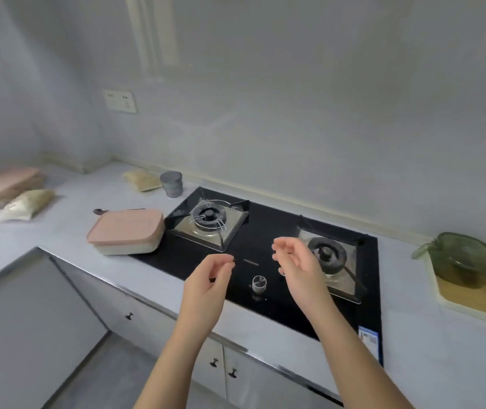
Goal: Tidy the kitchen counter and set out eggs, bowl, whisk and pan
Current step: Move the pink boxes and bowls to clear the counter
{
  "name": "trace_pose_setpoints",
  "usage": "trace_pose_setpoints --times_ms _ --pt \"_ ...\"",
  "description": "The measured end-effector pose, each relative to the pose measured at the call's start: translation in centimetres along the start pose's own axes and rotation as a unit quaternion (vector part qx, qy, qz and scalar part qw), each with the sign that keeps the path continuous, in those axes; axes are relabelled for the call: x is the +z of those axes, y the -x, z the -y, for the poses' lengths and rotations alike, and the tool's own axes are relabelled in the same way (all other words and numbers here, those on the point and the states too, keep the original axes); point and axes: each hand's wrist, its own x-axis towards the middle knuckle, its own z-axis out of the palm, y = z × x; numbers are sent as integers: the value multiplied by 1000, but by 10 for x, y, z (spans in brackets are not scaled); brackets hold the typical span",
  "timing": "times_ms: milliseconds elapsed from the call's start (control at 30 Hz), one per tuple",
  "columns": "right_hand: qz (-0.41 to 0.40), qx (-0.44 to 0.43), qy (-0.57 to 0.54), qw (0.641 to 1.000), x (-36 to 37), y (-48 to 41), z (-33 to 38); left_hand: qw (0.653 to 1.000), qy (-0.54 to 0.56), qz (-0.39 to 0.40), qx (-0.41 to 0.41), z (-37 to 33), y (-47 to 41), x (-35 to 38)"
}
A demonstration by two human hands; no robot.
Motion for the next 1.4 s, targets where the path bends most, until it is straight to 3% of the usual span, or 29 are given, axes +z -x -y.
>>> trace_pose_setpoints --times_ms 200,367,667,867,1200,1400 --pt "93 -15 10 996 94 -15 18 995 -1 -97 -27 29 -11 -82" --pt "139 -12 -5 990 171 -46 20 991 -12 -127 -47 60 -41 -140" --pt "196 12 -13 980 329 -155 18 981 -43 -166 -96 123 -158 -261" --pt "251 18 26 967 426 -220 35 963 -30 -235 -131 158 -229 -340" --pt "230 44 176 956 530 -313 10 965 -41 -193 -170 222 -326 -423" --pt "241 97 392 882 587 -373 -35 980 -64 -94 -161 255 -409 -465"
